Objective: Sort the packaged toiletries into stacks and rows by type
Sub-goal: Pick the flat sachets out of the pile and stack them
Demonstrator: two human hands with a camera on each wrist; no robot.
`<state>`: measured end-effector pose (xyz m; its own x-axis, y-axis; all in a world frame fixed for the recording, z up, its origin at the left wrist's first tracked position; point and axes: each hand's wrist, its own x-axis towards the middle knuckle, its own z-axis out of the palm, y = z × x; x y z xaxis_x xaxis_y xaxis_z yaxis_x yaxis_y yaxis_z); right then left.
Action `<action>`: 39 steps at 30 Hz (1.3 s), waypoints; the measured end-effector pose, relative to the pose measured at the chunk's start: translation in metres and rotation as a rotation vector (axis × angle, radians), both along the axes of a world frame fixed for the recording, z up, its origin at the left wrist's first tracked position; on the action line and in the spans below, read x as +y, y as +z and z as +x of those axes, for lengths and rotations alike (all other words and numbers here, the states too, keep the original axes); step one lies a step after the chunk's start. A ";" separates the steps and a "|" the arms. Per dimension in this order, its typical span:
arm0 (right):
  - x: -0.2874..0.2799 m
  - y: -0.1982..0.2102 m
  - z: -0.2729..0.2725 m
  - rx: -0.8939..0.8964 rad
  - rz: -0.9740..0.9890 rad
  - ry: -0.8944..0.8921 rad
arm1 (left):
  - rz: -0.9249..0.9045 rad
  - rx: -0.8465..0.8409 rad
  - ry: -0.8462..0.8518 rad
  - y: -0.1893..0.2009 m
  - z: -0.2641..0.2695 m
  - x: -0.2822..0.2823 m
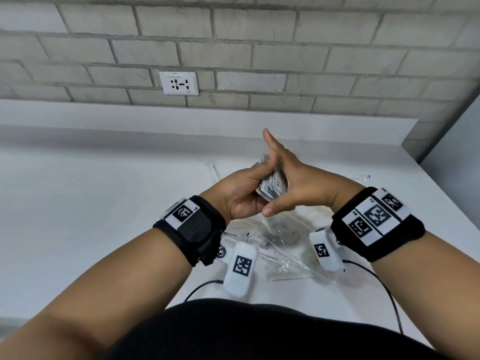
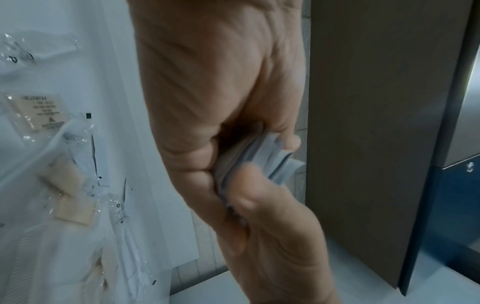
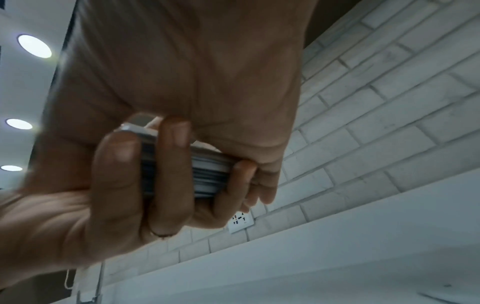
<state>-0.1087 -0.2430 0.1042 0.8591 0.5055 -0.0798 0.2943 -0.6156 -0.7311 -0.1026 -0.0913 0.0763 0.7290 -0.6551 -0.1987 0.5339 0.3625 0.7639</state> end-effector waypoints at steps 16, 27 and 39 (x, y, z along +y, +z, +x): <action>0.042 -0.006 -0.014 0.003 0.001 -0.006 | -0.108 0.168 0.054 0.000 -0.004 0.021; 0.071 -0.016 -0.013 -0.159 0.104 -0.139 | -0.077 0.139 0.308 -0.005 0.009 0.057; 0.100 -0.054 -0.004 -1.072 -0.237 -0.201 | -0.185 0.378 0.674 0.000 0.035 0.069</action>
<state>-0.1128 -0.1429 0.0498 0.6056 0.4201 0.6759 0.5821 -0.8130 -0.0163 -0.0672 -0.0224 0.0767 0.8850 -0.1433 -0.4429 0.3656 0.8030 0.4707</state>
